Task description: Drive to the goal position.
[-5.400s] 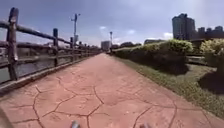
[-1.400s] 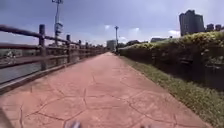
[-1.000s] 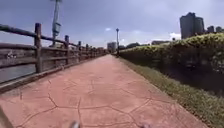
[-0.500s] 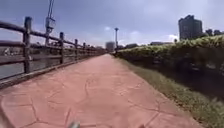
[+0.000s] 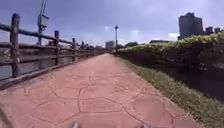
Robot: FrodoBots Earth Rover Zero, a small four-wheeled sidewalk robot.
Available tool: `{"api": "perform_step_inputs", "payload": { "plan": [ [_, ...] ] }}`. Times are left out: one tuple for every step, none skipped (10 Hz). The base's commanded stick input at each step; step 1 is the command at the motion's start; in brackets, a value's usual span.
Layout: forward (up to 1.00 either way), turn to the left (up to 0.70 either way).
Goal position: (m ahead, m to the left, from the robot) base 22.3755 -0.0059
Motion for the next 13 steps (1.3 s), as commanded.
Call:
{"api": "perform_step_inputs", "payload": {
  "plan": [
    [0.7, 0.35],
    [0.7, 0.08],
    [0.7, 0.0],
    [0.7, 0.0],
    [0.7, 0.0],
    [0.7, 0.0],
    [0.7, 0.0],
    [0.7, 0.0],
    [0.7, 0.0],
    [0.7, 0.0],
    [0.7, 0.0],
    [0.7, 0.0],
    [0.7, 0.0]
  ]
}}
